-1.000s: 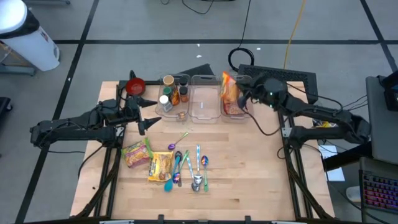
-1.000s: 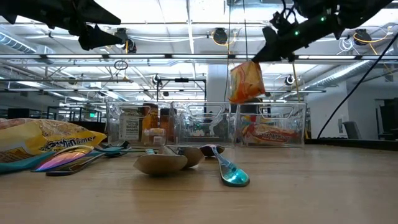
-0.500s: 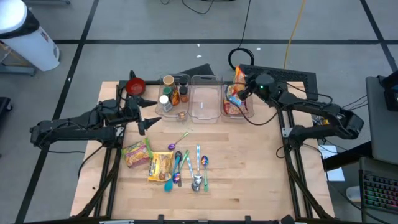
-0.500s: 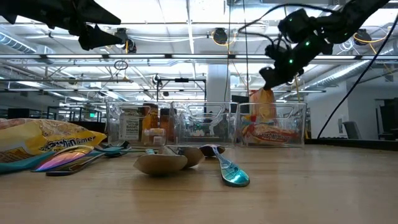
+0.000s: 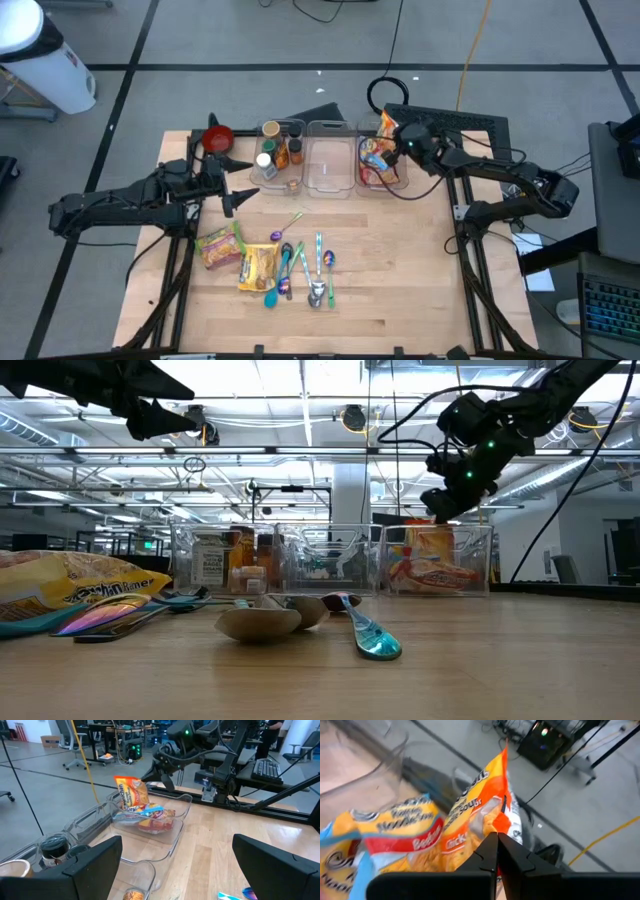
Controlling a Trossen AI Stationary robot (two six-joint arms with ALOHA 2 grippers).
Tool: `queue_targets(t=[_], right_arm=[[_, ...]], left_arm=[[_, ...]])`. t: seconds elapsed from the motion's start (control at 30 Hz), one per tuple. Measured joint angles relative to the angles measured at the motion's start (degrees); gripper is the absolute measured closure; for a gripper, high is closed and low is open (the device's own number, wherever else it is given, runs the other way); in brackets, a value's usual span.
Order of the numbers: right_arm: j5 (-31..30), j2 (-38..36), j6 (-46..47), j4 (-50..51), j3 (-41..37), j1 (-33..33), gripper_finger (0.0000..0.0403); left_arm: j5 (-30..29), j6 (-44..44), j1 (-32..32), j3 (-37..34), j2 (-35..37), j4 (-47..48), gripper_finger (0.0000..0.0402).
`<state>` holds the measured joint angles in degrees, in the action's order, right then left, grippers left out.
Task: Pick & Place Food Item
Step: Put the orange noodle pack into the right transparent bin
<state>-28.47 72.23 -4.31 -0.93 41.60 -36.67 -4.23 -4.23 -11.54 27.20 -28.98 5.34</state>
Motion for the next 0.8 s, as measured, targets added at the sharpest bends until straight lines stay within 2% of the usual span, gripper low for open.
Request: queue_targets(t=[0.1,0.53,0.8], right_arm=[[0.65,0.0,2.03,2.17,0.0,1.52,0.0403],[13.5,0.04,6.69,3.06,-0.02,5.4,0.0396],[13.71,0.02,9.87,0.6,-4.25,5.27,0.0373]], left_arm=[[-0.13,-0.02,0.01,0.0,0.01,0.0,0.0014],[-0.2,-0.16,0.01,0.0,0.01,-0.02,0.0014],[-0.38,-0.06,0.0,0.0,0.01,-0.07,0.0014]])
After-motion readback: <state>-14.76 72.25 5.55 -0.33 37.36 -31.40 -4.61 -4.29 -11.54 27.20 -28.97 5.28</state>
